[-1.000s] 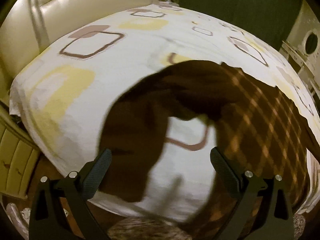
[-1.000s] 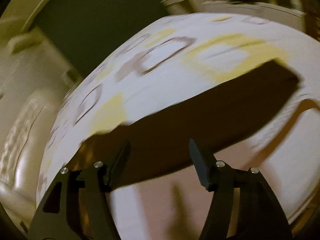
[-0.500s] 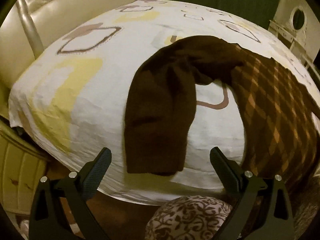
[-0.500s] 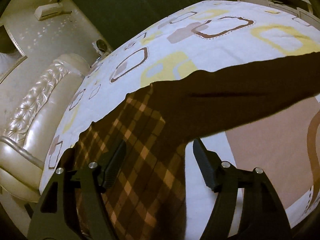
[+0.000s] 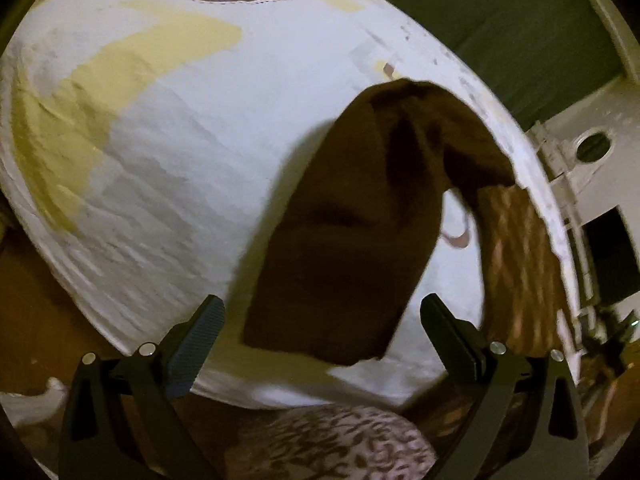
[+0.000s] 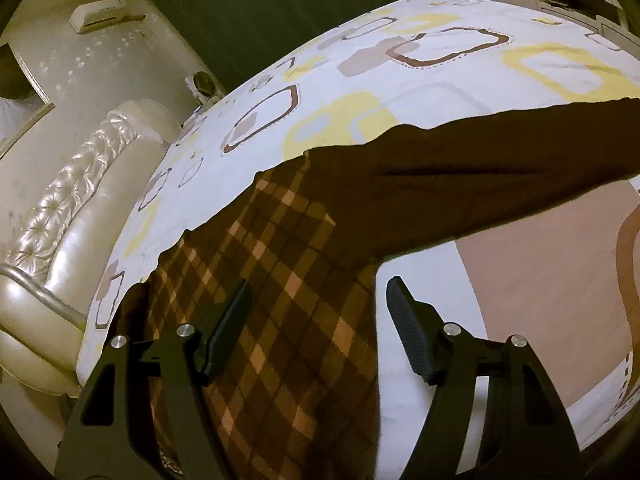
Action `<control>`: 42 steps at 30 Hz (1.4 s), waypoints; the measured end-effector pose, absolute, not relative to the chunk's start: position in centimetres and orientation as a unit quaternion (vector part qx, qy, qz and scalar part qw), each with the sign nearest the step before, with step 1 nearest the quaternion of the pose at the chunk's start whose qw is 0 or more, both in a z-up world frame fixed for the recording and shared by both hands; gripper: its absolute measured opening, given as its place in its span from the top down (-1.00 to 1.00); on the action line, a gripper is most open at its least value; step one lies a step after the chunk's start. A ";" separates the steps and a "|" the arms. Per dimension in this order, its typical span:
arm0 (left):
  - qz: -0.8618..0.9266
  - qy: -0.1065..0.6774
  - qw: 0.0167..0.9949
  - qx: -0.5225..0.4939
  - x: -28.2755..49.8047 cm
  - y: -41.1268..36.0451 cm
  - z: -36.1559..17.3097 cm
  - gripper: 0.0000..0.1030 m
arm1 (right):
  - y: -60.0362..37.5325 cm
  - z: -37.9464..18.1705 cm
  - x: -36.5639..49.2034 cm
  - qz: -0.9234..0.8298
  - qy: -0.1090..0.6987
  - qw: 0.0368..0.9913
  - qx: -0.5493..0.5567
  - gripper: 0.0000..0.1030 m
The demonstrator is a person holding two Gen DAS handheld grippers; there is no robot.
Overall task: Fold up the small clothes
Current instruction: 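Grasp the cuff of the other sleeve with the left tool, then carry the held sleeve across the sweater body and open the left tool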
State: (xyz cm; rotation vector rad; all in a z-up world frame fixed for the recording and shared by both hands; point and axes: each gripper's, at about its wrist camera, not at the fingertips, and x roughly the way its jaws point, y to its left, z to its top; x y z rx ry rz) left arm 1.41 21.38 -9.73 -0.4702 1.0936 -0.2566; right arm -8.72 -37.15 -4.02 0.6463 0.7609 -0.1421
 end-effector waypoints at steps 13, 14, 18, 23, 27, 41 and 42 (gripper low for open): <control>-0.085 0.518 0.808 -0.267 1.7 23.0 -10.1 -0.15 | -36.8 -4.4 -8.9 -0.065 0.371 0.872 0.313 -0.36; -0.084 0.520 0.808 -0.265 1.6 23.2 -10.1 -0.05 | -36.8 -4.4 -8.9 -0.065 0.372 0.872 0.312 -0.36; -0.075 0.529 0.810 -0.241 1.5 23.5 -10.1 0.51 | -36.8 -4.7 -9.0 -0.066 0.374 0.869 0.318 -0.36; -0.068 0.535 0.808 -0.237 2.3 23.6 -8.8 0.93 | -36.8 -4.6 -9.4 -0.072 0.372 0.869 0.317 -0.36; -0.033 0.492 0.850 -0.185 3.6 24.9 -4.1 0.93 | -37.0 -4.1 -9.5 -0.075 0.368 0.872 0.314 -0.36; 0.180 0.452 0.871 -0.071 14.6 35.4 2.2 0.93 | -34.3 -5.1 -7.4 -0.073 0.394 0.868 0.295 -0.36; 0.192 0.453 0.868 -0.066 15.1 36.3 2.0 0.93 | -34.0 -5.0 -7.1 -0.072 0.395 0.868 0.292 -0.36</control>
